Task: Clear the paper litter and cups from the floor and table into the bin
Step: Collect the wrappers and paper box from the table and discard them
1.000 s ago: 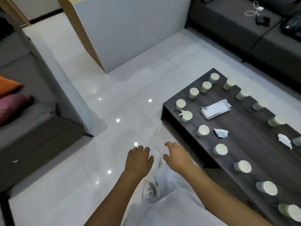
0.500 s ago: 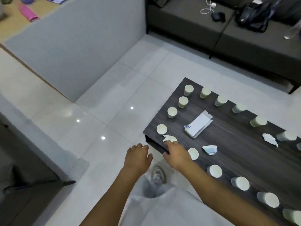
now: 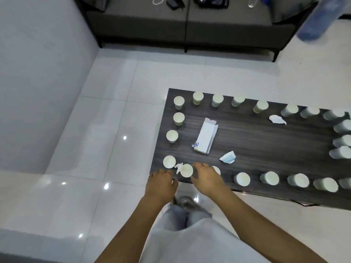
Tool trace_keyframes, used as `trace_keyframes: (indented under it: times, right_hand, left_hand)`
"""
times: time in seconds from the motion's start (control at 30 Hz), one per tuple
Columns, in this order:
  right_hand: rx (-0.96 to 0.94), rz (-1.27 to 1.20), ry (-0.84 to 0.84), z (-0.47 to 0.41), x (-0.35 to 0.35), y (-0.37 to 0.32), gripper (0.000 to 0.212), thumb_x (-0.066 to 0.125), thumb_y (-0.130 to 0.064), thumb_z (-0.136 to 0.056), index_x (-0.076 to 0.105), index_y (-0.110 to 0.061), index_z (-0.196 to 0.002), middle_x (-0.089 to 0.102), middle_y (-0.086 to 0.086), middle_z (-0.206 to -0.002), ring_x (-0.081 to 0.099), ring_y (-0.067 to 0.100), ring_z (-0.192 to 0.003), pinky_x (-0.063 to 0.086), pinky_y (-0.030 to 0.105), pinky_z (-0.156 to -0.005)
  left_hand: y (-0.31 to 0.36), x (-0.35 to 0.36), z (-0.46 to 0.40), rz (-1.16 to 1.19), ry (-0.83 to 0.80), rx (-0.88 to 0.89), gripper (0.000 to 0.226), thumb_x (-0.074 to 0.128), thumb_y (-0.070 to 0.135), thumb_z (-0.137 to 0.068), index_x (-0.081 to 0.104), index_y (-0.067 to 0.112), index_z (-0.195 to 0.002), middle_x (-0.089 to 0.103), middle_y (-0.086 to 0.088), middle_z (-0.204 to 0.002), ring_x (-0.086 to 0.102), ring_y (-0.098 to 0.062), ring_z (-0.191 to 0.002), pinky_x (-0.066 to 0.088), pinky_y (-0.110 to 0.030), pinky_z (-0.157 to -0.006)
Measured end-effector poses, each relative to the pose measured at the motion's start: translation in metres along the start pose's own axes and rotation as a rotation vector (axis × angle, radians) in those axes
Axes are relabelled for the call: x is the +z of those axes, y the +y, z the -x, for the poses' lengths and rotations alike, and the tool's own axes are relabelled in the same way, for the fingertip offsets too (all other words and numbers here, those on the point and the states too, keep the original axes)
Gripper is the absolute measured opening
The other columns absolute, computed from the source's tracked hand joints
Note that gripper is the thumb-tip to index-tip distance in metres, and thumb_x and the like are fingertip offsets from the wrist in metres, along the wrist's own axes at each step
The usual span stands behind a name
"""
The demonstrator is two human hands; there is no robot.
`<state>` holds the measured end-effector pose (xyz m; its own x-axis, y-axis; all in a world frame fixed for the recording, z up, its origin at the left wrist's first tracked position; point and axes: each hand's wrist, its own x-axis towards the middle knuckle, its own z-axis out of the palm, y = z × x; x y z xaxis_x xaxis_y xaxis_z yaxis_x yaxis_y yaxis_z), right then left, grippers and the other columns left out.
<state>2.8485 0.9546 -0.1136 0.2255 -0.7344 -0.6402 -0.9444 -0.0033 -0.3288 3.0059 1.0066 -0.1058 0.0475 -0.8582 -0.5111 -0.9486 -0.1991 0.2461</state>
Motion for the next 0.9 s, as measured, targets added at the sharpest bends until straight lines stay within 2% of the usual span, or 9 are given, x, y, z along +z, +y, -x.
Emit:
trace_keyframes:
  times: [0.2,0.37,0.47,0.67,0.77,0.9]
  right_hand:
    - [0.112,-0.103,0.048,-0.001,-0.007,0.017,0.050,0.052,-0.030,-0.093,0.040,-0.023,-0.141,0.045,0.006,-0.141,0.041,0.028,-0.130,0.040,0.041,-0.104]
    - [0.179,-0.165,0.082,0.001,-0.017,0.048,0.046,0.051,-0.030,-0.094,0.042,-0.022,-0.138,0.046,0.005,-0.139,0.044,0.027,-0.128,0.043,0.038,-0.101]
    - [0.200,-0.183,0.077,0.000,-0.030,0.074,0.046,0.050,-0.028,-0.094,0.042,-0.023,-0.139,0.046,0.007,-0.138,0.045,0.028,-0.126,0.042,0.038,-0.101]
    - [0.204,-0.156,0.059,-0.008,-0.075,0.154,0.045,0.050,-0.029,-0.093,0.041,-0.022,-0.137,0.050,0.007,-0.130,0.048,0.028,-0.120,0.046,0.040,-0.094]
    - [0.208,-0.132,0.059,-0.018,-0.104,0.199,0.040,0.049,-0.029,-0.093,0.044,-0.019,-0.132,0.050,0.007,-0.131,0.049,0.029,-0.121,0.046,0.038,-0.095]
    - [0.193,-0.107,0.044,-0.031,-0.130,0.243,0.047,0.050,-0.029,-0.094,0.041,-0.021,-0.139,0.046,0.006,-0.137,0.047,0.028,-0.124,0.045,0.038,-0.098]
  left_hand:
    - [0.011,-0.009,-0.025,-0.073,-0.064,0.131,0.037,0.041,0.034,-0.095,0.052,0.015,-0.125,0.056,-0.010,-0.120,0.053,-0.030,-0.109,0.039,-0.035,-0.094]
    - [0.037,-0.009,-0.039,-0.106,-0.104,0.155,0.039,0.040,0.034,-0.096,0.050,0.013,-0.128,0.054,-0.009,-0.125,0.051,-0.031,-0.112,0.040,-0.037,-0.095]
    - [0.063,-0.003,-0.049,-0.080,-0.130,0.153,0.040,0.042,0.037,-0.096,0.051,0.017,-0.130,0.053,-0.005,-0.130,0.049,-0.026,-0.118,0.039,-0.036,-0.099]
    - [0.145,0.012,-0.083,-0.059,-0.159,0.132,0.031,0.044,0.037,-0.095,0.057,0.017,-0.113,0.057,-0.007,-0.121,0.050,-0.026,-0.114,0.039,-0.036,-0.098]
    - [0.194,0.019,-0.101,-0.043,-0.172,0.129,0.032,0.044,0.036,-0.095,0.055,0.018,-0.119,0.055,-0.008,-0.124,0.049,-0.027,-0.117,0.036,-0.034,-0.099]
    - [0.239,0.025,-0.119,0.006,-0.147,0.099,0.031,0.044,0.036,-0.095,0.056,0.017,-0.117,0.055,-0.008,-0.121,0.050,-0.027,-0.115,0.038,-0.034,-0.098]
